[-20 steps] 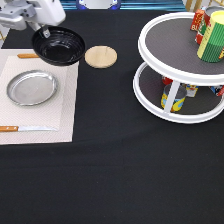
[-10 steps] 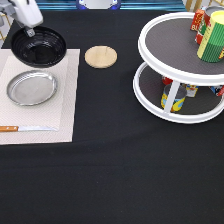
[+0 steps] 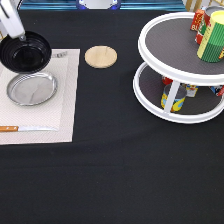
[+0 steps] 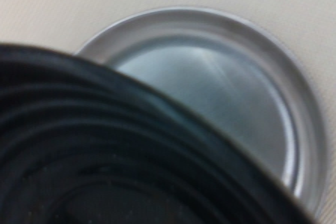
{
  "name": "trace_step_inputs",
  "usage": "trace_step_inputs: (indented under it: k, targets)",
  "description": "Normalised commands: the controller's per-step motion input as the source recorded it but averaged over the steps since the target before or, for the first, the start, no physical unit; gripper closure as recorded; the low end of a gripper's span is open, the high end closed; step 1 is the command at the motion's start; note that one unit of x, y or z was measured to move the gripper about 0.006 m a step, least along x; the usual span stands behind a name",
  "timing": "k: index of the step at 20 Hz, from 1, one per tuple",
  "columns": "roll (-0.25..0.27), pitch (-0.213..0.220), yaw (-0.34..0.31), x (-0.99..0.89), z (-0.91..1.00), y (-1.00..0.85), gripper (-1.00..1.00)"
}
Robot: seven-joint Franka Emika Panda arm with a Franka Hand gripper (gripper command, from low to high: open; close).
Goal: Pick up the bowl from the lazy Susan and put bowl on the plate
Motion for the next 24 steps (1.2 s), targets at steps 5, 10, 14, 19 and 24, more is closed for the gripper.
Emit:
trace_step_inputs:
  k: [5,10,14,19,24]
  targets:
    - [-0.124,0.001,-0.248,-0.09,-0.37,0.1,1.0]
    - [-0.121,0.043,-0.082,0.3,-0.25,0.27,1.0]
    - [-0.057,0.068,0.0,0.07,-0.4,0.22,1.0]
    - [-0.006,0.063,0.002,-0.14,-0.58,0.01,1.0]
    - [-0.011,0.068,0.0,-0.07,-0.26,-0.05,1.0]
